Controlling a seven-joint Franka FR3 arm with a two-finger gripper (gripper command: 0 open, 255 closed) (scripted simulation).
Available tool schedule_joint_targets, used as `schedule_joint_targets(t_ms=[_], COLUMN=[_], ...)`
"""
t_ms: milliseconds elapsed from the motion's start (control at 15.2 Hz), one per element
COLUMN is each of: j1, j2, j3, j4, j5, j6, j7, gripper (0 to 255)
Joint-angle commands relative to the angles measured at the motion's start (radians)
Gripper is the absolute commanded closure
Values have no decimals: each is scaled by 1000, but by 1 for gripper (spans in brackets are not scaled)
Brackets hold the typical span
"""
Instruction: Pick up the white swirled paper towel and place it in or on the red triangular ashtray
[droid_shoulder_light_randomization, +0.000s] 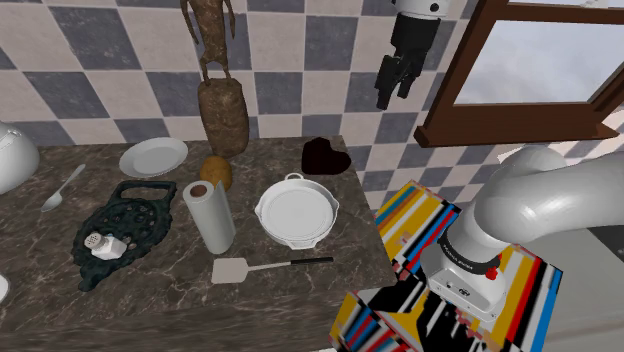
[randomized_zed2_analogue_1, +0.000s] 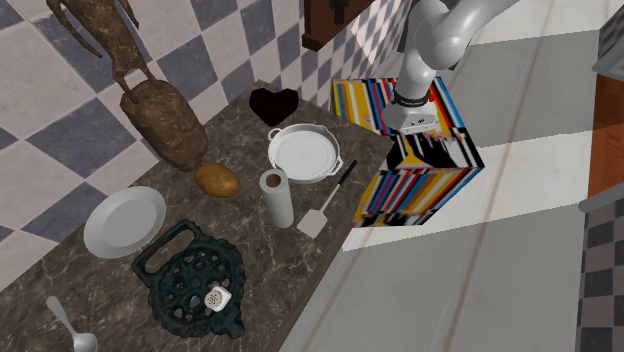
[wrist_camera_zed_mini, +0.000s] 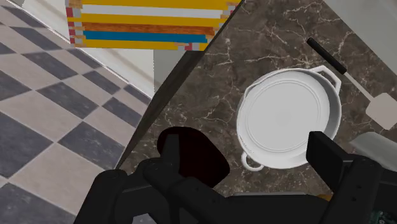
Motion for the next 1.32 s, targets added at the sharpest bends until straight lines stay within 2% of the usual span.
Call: schedule_joint_targets(t_ms=[0,660,990,1254], j1=[0,82,107,122], j2=[0,253,400,525], j3=[0,183,274,346], j4=[0,92,174,255], j5=[0,59,47,11], j6=[0,206,291,346], j7=[0,75,122,170], gripper=[0,0,0,0])
